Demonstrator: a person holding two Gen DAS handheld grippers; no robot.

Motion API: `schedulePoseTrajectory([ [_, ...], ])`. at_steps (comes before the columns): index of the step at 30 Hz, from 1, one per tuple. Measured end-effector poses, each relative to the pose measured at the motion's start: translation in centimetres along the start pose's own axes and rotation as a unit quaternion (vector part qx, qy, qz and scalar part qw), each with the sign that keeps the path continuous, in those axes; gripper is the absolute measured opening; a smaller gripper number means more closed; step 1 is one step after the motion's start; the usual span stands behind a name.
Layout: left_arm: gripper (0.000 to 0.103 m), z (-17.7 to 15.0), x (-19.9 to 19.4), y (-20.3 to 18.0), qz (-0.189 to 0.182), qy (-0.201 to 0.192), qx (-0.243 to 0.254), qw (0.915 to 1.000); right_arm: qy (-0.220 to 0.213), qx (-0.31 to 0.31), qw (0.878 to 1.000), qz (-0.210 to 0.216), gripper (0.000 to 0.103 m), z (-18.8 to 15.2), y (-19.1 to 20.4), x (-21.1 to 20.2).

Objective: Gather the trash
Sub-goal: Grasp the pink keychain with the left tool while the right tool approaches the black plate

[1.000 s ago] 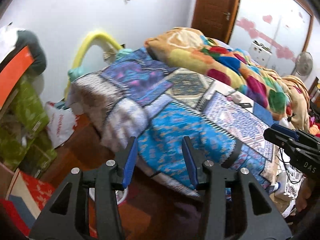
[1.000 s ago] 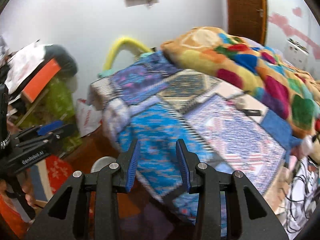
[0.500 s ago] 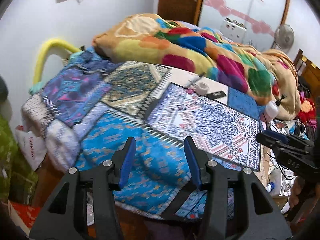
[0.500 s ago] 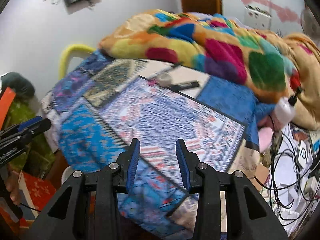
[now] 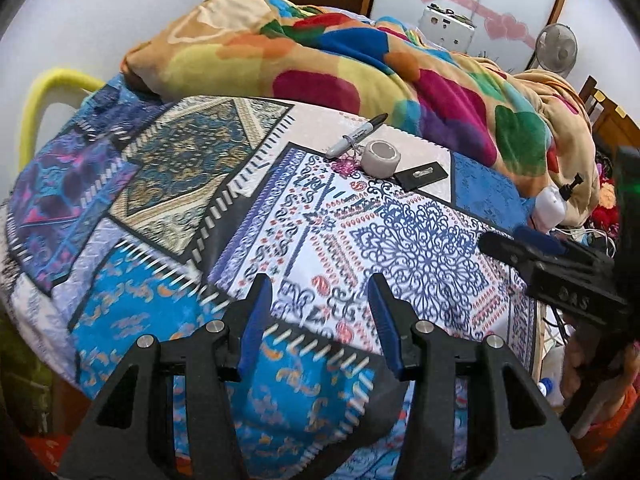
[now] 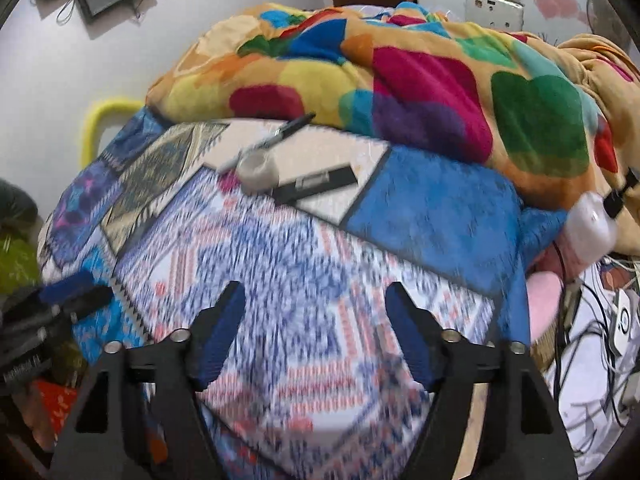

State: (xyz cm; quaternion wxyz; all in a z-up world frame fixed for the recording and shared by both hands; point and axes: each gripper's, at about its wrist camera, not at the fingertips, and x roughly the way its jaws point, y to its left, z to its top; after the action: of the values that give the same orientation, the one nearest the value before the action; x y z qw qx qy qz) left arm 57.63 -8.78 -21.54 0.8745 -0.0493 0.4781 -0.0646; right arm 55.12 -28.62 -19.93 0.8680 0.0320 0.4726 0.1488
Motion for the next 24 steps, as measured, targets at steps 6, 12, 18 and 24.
schedulePoseTrajectory([
  [6, 0.049, 1.1, 2.7, 0.9, 0.006, 0.009, 0.005, 0.9999, 0.011, -0.014, 1.0, -0.016, 0.071, 3.3, 1.2, 4.5],
  [12, 0.049, 2.5, 4.8, 1.4, 0.009, 0.01, 0.007, 0.9999, 0.003, -0.062, 0.996, -0.07, 0.071, 5.0, 3.0, 7.5],
  [18, 0.049, 4.2, 6.8, 0.7, -0.014, 0.009, -0.001, 0.9999, -0.009, -0.102, 0.99, -0.099, 0.072, 5.6, 3.9, 8.6],
  [24, 0.049, 5.7, 8.9, -1.2, -0.007, 0.01, 0.027, 0.9996, -0.005, -0.092, 0.992, -0.088, 0.073, 5.2, 1.1, 7.7],
])
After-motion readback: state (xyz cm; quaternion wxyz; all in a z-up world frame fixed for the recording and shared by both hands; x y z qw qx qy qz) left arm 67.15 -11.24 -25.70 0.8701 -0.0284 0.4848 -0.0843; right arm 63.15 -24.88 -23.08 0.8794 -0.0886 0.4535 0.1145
